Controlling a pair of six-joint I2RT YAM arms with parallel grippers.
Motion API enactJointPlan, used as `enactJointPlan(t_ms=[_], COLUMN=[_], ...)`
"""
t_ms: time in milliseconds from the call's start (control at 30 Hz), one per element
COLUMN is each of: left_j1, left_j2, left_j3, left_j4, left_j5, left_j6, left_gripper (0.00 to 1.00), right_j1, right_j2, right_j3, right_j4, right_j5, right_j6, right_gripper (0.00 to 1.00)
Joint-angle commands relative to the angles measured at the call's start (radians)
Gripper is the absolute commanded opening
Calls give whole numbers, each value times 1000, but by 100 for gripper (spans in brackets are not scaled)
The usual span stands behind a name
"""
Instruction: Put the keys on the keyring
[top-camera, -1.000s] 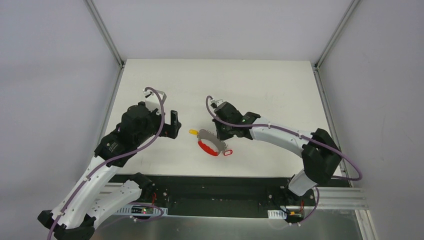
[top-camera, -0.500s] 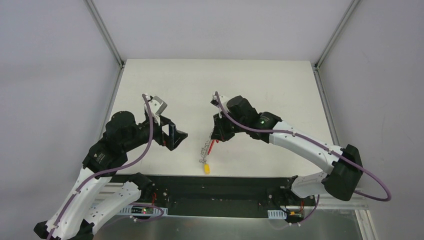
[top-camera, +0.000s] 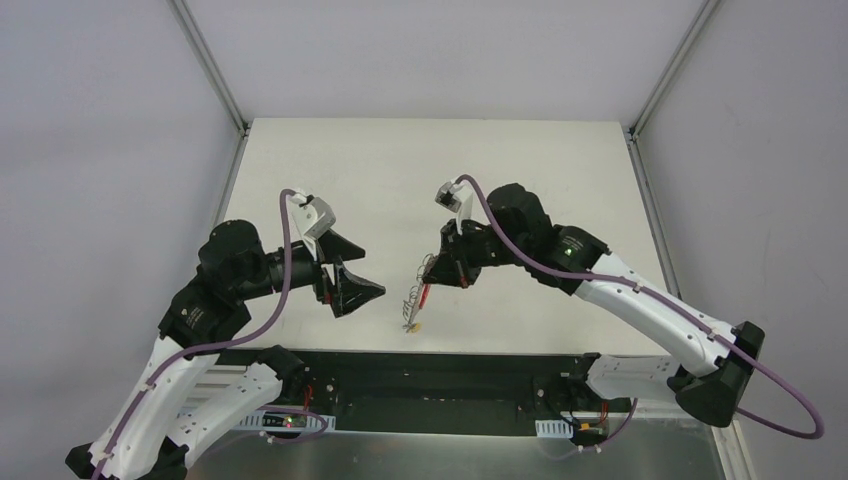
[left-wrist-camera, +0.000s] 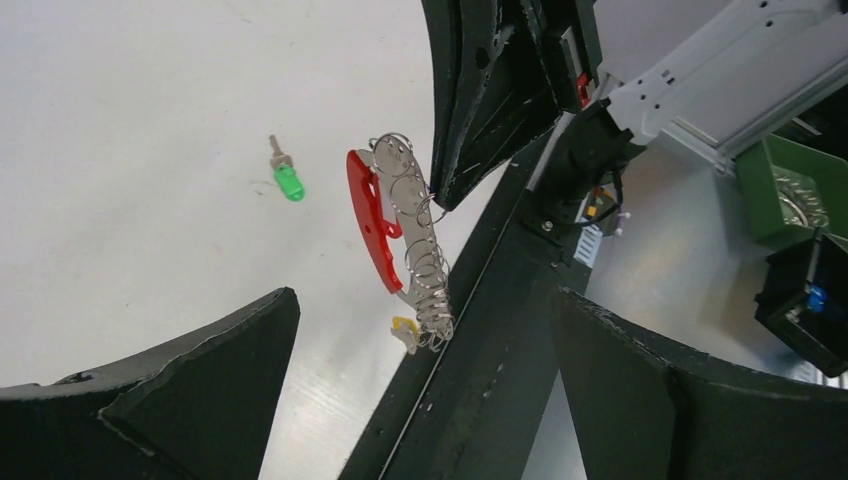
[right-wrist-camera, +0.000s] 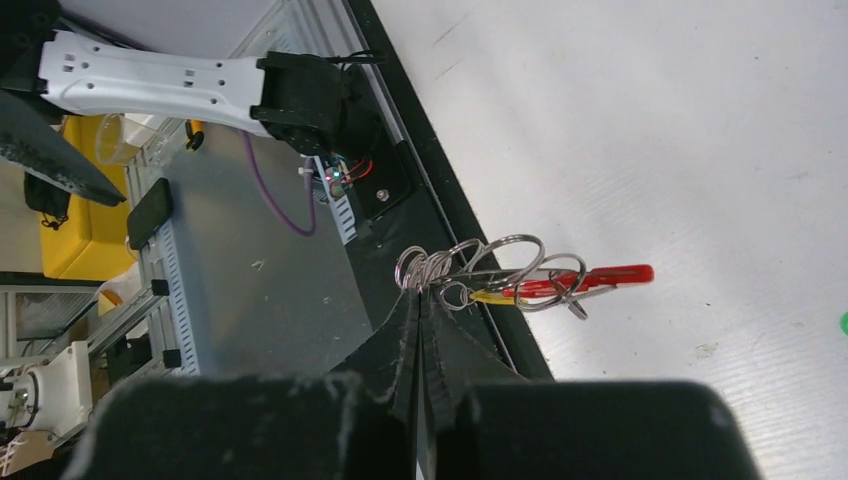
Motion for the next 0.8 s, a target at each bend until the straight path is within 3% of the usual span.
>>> enactJointPlan(t_ms=[0, 467, 700, 767], left_j1=[5, 5, 5, 5], left_j2=[3, -11, 8, 17], left_j3=[32, -30, -58, -66], left_j4=[104, 400, 559, 588], left_j5=[124, 247, 297, 304], left_j6=[-70, -299, -404, -426], left_gripper=[93, 77, 50, 48], right_j1=[0, 42, 71, 79], right_j2=[-67, -143, -168, -177], right_j3=[40, 75, 101, 108], right_j4=[31, 175, 216, 216], right_j5=[-77, -146, -126, -126], right_j6=[17, 47, 23, 11], right_gripper=[0, 0, 0, 0])
